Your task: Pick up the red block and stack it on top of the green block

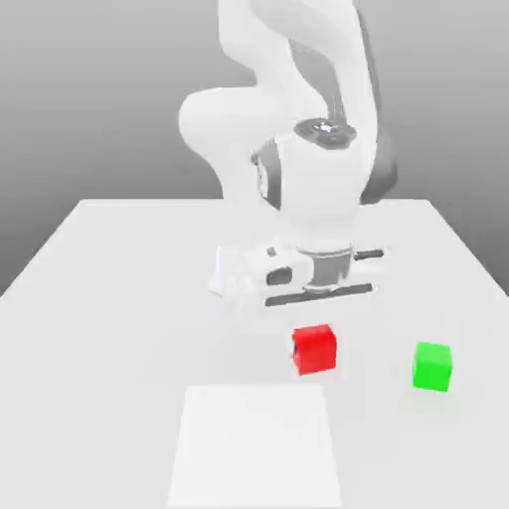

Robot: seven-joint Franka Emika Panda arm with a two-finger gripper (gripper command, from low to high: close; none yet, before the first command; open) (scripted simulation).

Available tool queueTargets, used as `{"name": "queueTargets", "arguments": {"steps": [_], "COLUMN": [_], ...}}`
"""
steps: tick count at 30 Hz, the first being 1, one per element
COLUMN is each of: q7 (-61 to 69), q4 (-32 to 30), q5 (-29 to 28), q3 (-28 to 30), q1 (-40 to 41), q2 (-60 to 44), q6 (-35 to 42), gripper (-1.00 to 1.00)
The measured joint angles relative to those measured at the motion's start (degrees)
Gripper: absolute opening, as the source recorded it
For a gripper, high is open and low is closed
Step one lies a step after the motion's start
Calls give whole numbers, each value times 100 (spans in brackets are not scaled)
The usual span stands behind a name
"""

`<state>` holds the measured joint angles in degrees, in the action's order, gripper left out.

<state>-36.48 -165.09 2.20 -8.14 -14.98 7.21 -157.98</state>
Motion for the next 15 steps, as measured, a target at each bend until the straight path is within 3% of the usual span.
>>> {"name": "queueTargets", "arguments": {"steps": [7, 12, 13, 15], "q7": [1311, 893, 756, 756], "q4": [509, 595, 606, 606], "q5": [178, -556, -749, -749], "q3": [-842, -771, -680, -680], "q1": [-1277, -1365, -1415, -1415], "q2": [-88, -1048, -1247, -1247], "q6": [414, -425, -604, -604], "gripper": [-100, -100, 100, 100]}}
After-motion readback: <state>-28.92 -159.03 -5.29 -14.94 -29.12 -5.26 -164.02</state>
